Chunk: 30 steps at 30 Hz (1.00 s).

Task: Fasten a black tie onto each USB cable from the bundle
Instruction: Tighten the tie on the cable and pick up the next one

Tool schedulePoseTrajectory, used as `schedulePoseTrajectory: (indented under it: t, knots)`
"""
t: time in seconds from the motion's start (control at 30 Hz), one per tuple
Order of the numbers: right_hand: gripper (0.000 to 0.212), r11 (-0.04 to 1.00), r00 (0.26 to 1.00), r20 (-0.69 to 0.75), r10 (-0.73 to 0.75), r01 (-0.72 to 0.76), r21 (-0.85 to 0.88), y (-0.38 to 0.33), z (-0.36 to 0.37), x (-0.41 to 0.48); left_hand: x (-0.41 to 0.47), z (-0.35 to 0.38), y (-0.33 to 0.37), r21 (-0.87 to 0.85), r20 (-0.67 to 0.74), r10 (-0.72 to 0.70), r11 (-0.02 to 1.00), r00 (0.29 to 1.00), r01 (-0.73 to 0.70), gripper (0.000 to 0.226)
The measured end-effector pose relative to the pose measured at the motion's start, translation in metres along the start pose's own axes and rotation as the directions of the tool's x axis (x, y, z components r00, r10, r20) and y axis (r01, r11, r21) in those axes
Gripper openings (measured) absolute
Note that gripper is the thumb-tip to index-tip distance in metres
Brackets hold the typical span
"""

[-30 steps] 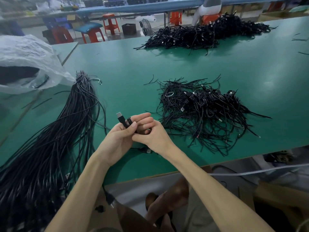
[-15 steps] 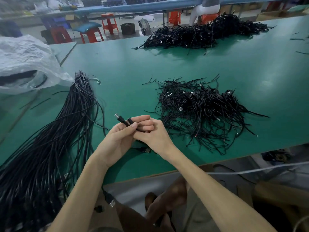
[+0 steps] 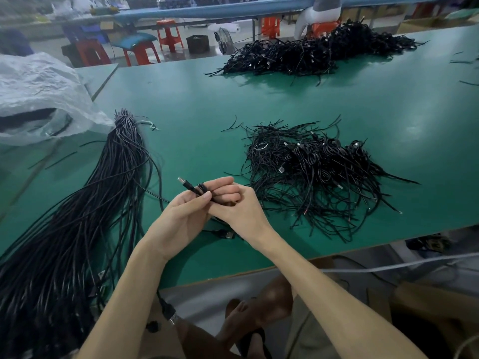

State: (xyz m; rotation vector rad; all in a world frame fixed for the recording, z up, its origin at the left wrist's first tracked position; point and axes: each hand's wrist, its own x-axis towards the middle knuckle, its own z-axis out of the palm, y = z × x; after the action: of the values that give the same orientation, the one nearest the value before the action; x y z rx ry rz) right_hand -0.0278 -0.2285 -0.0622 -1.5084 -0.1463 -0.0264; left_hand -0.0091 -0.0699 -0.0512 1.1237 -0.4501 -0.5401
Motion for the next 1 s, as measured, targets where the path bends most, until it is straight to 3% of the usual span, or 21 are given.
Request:
schedulePoseTrajectory:
  t: [0.3,0.53,0.67,0.77,0.9,1.0]
  knots:
    - [0.013,0.998,1.000,0.011,0.000,0.000,0.066,0.003,-0.002,0.002,-0.001,0.003,0.006,-0.055,0.096,-0.006,0.998,0.995,0.011,0.046]
    - [0.017,0.999,0.999,0.052,0.017,-0.019,0.042,0.006,-0.003,0.003,0.002,0.009,-0.001,-0.035,-0.041,-0.002,0.999,0.999,0.001,0.044]
    - [0.027,0.987,1.000,0.008,-0.016,0.015,0.159,0.007,-0.004,0.004,0.005,0.015,0.004,0.058,-0.092,-0.003,0.998,0.996,0.008,0.042]
    - [0.036,0.964,0.998,-0.013,-0.064,0.065,0.257,0.005,-0.005,0.004,0.006,0.019,0.014,0.164,-0.024,-0.017,0.986,1.000,0.021,0.039]
    - [0.038,0.958,0.997,-0.014,-0.072,0.073,0.276,0.002,-0.005,0.002,0.004,0.018,0.022,0.157,0.003,-0.092,0.983,0.996,0.090,0.040]
    - [0.037,0.965,0.998,0.027,-0.056,0.047,0.259,0.003,-0.004,0.002,0.007,0.010,0.037,0.139,0.101,-0.239,0.965,0.966,0.224,0.041]
